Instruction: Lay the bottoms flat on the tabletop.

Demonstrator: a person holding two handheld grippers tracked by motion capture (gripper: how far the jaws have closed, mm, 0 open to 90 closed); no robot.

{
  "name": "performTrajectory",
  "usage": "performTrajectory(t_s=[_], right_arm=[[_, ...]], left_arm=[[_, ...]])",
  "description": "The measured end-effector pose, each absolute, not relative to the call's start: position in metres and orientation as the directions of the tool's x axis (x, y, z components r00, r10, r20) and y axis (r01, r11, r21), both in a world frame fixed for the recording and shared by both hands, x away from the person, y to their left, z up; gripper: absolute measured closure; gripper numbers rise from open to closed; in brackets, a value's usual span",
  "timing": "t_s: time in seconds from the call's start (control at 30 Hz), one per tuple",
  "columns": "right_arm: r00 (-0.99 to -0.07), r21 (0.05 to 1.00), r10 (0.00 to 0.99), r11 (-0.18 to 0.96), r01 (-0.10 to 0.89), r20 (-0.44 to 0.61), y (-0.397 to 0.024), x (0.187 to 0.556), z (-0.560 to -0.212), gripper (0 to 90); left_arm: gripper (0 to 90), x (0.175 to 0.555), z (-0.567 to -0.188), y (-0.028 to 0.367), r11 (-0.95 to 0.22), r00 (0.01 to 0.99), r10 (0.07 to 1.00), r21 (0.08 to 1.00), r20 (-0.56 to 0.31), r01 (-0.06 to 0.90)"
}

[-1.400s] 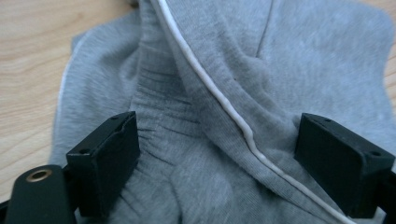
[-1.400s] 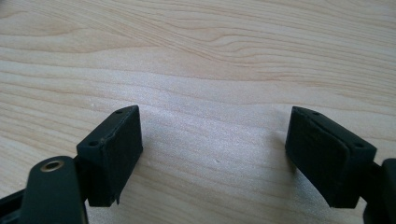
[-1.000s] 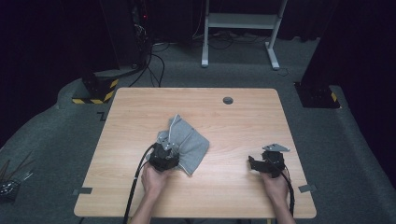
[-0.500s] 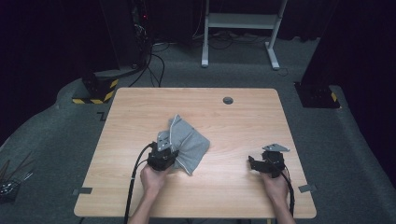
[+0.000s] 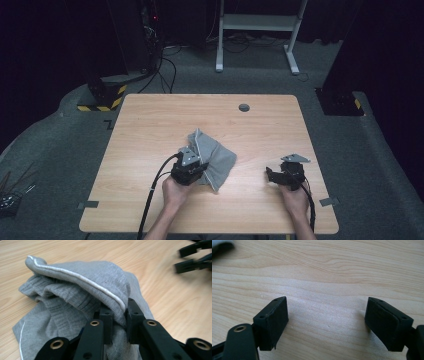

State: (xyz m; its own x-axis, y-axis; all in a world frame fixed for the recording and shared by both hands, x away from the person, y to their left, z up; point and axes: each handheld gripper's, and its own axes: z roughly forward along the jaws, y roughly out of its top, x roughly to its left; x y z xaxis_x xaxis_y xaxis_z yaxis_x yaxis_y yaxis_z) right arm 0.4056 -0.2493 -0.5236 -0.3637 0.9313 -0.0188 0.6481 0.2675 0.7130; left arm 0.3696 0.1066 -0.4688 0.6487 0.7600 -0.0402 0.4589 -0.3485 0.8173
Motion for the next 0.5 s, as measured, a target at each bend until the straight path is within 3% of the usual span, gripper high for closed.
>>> performTrajectory(t_s=[0.5], right_arm=[[-0.365, 0.713, 0.931, 0.269, 0.648, -0.019, -0.249, 0.406, -0.524, 19.1]], left_arm=[[77.7, 0.365, -0.478, 0.073, -0.375, 0.745, 0.66, 0.82, -0.091, 0.433]])
